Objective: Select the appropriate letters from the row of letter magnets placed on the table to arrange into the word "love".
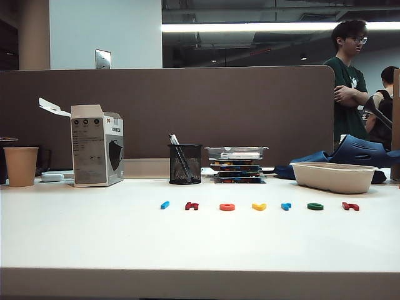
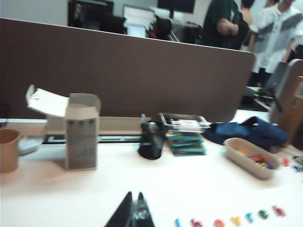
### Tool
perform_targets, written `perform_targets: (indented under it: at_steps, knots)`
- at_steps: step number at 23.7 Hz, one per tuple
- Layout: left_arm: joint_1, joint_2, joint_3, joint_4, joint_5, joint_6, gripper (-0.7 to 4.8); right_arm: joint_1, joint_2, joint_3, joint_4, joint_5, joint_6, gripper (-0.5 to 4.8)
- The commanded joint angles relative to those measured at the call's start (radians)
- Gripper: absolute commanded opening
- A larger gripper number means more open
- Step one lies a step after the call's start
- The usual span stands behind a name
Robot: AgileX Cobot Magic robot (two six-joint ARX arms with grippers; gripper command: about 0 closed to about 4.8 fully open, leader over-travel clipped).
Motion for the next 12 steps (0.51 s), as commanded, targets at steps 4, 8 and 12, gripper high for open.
perform_targets:
  at_steps: [4,8,12]
  knots:
    - [0.002,0.367,0.473,-0.458,0.180,0.008,-0.05,0.001,0.000,-0.003,0.023,0.000,-0.003,0.26]
    - [-0.101,0.549,0.656,-0.649,0.155,-0.040,-0.05,0.001,0.000,-0.003,0.023,0.000,-0.003,0.26]
    - [-0.391,0.629,0.673,-0.659,-0.164,-0.156,-0.05,0.001,0.000,-0.003,0.022,0.007,-0.002,0.26]
